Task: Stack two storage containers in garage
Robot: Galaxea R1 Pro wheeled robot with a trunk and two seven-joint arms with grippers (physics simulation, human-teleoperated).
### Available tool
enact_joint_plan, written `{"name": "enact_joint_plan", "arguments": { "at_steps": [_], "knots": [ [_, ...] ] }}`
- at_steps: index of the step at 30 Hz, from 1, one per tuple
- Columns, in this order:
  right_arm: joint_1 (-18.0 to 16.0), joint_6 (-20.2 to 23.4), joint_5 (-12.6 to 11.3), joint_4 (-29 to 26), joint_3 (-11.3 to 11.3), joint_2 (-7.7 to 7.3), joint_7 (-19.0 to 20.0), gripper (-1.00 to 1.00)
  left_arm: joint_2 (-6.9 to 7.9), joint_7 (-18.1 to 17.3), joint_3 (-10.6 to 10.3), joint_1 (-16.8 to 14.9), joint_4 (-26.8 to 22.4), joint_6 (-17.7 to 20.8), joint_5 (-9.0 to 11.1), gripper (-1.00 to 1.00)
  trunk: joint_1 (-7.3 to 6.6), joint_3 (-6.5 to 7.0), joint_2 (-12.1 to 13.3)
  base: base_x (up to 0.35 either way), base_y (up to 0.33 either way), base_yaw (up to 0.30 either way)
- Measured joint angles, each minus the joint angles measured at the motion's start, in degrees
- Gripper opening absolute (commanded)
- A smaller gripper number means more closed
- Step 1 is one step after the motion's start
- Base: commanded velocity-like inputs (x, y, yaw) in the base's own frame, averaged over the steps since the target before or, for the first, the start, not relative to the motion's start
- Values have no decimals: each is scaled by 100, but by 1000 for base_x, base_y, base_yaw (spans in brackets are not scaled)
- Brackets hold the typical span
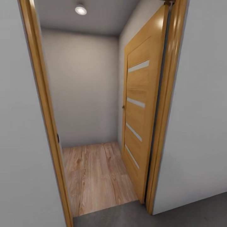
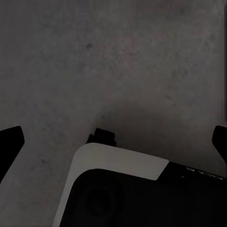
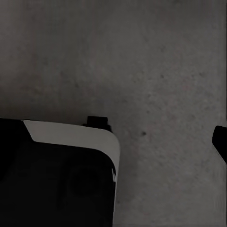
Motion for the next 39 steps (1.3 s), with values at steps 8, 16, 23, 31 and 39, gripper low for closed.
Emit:
{"name": "enact_joint_plan", "arguments": {
  "at_steps": [8,16,23,31,39],
  "knots": [
    [0,-1,-1,0,-1,6,4,100,3,-1,1,2,0,17,-1,100,0,0,0,311,0,0],
    [0,1,-13,0,-1,6,2,100,9,-1,1,2,0,25,4,100,0,0,0,321,0,0],
    [0,-10,-15,0,-2,11,-4,100,9,-1,1,2,0,32,8,100,0,0,0,322,0,0],
    [0,-12,-11,0,-1,11,-5,100,9,-1,0,2,0,35,9,100,0,0,0,322,0,0],
    [0,-1,-53,0,-42,19,-8,100,9,7,1,2,0,57,16,100,0,0,0,322,0,0]
  ]
}}
